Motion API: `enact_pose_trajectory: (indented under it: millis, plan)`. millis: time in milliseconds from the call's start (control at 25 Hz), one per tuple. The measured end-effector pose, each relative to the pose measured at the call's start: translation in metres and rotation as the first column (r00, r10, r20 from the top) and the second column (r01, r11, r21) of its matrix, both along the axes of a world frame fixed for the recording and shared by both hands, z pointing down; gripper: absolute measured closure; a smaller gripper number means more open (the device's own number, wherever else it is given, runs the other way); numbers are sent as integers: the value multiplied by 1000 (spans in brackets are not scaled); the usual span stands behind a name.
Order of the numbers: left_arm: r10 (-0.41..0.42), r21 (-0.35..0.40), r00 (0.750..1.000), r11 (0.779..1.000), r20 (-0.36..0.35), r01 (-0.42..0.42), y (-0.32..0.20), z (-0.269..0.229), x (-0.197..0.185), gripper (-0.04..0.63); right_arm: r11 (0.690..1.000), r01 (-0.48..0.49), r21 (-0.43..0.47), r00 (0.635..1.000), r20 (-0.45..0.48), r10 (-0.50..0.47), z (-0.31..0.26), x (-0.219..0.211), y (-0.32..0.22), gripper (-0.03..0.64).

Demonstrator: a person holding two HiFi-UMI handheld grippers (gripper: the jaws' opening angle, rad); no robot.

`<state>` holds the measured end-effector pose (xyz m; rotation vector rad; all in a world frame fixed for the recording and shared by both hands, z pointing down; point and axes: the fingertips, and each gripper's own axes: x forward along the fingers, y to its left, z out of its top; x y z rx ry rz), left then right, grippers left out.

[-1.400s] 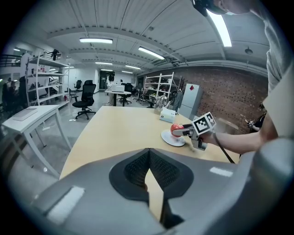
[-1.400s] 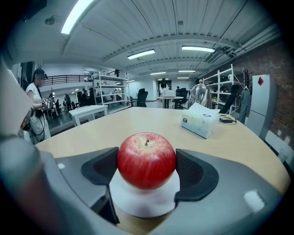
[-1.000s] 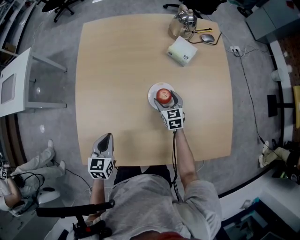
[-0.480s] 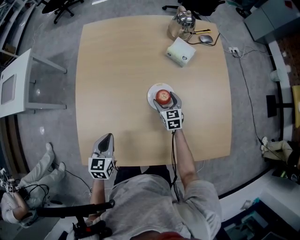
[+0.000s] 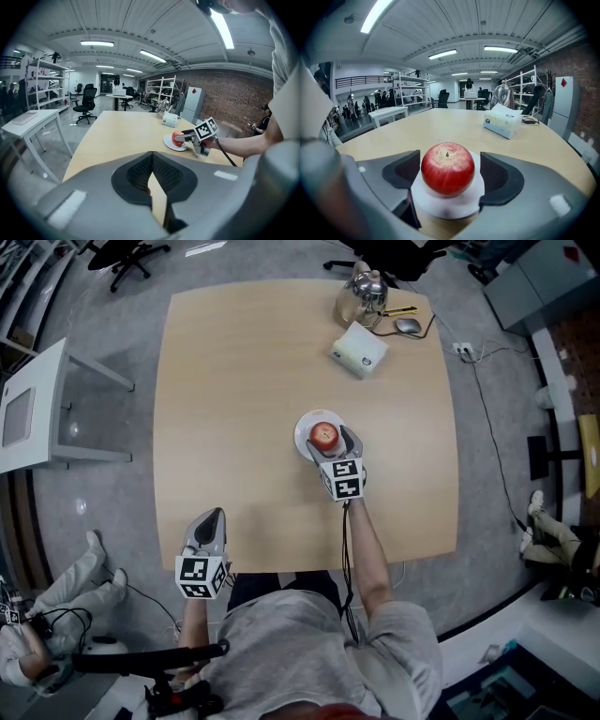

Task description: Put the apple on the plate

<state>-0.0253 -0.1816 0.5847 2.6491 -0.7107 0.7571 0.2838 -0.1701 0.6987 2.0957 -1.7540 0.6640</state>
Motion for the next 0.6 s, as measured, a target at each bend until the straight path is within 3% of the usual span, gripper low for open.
enact_pose_trajectory:
  millis: [400,600]
  plan:
    - [-4,36,999,999,-46,6,-1,-8,8,575,1000,-10,28,1000,-19,11,-25,13,11,215]
    - [-31,69,997,997,-71,36,8,-24,3,575,998,1,69,1000,-17,0,-51,8,30,259]
